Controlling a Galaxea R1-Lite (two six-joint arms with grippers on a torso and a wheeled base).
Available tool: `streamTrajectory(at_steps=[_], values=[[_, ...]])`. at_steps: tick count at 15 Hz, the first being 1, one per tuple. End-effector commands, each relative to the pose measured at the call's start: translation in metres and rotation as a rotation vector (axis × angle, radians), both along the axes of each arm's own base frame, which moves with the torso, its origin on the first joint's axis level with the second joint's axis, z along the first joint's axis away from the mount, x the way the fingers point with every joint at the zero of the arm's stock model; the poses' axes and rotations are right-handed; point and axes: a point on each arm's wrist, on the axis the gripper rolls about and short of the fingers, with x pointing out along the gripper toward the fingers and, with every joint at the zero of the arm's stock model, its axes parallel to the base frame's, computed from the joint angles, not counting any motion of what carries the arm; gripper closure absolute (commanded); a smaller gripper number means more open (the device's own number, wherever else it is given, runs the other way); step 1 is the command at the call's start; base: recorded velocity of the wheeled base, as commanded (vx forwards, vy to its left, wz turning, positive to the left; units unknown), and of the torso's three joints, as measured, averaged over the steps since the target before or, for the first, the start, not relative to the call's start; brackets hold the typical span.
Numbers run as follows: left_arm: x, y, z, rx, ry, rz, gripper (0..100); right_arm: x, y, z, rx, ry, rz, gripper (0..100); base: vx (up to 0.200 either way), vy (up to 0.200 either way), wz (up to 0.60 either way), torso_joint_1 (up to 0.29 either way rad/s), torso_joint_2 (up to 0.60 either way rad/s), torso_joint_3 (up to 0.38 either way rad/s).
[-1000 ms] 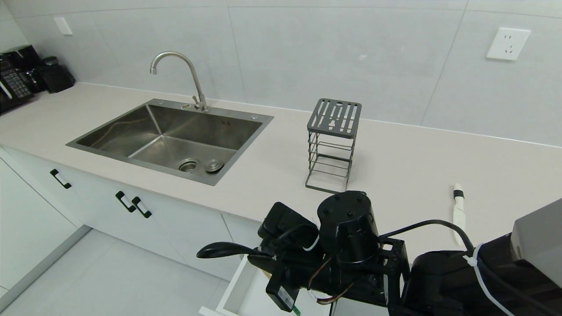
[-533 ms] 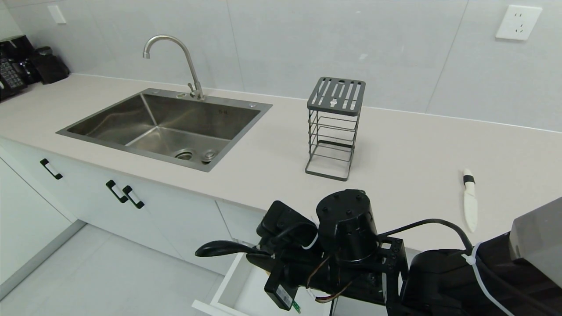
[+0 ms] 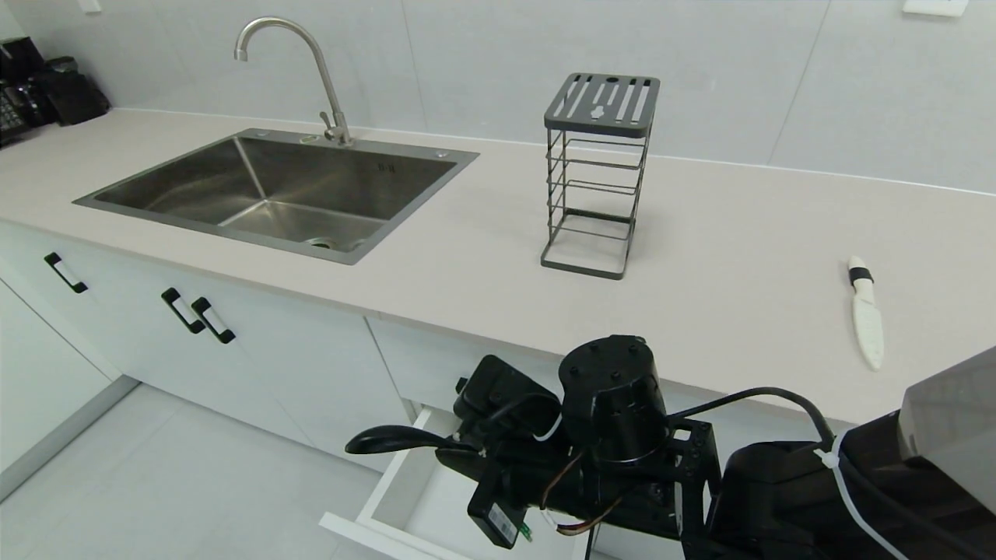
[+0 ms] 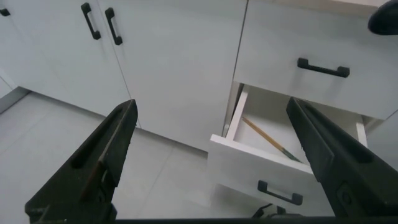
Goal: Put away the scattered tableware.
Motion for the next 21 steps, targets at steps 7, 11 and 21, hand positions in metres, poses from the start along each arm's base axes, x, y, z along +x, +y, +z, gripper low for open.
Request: streamTrajectory(at_steps=[7, 11, 21], values=[[0.0, 0.0, 0.0, -0.001, 0.001, 0.0, 0, 0.003, 0.004, 0.001, 0.009, -0.006, 0.001, 100, 0.0, 0.0, 0.0, -0.256, 0.49, 0.236], [0.0, 0.0, 0.0, -0.001, 0.001, 0.002, 0, 0.004, 0.008, 0.001, 0.009, -0.006, 0.002, 100, 0.0, 0.0, 0.0, -0.254, 0.46, 0.2], [0.0, 0.0, 0.0, -0.001, 0.001, 0.002, 0, 0.039, 0.017, 0.016, -0.057, -0.081, -0.028, 100, 0.0, 0.0, 0.0, -0.18, 0.31, 0.11]])
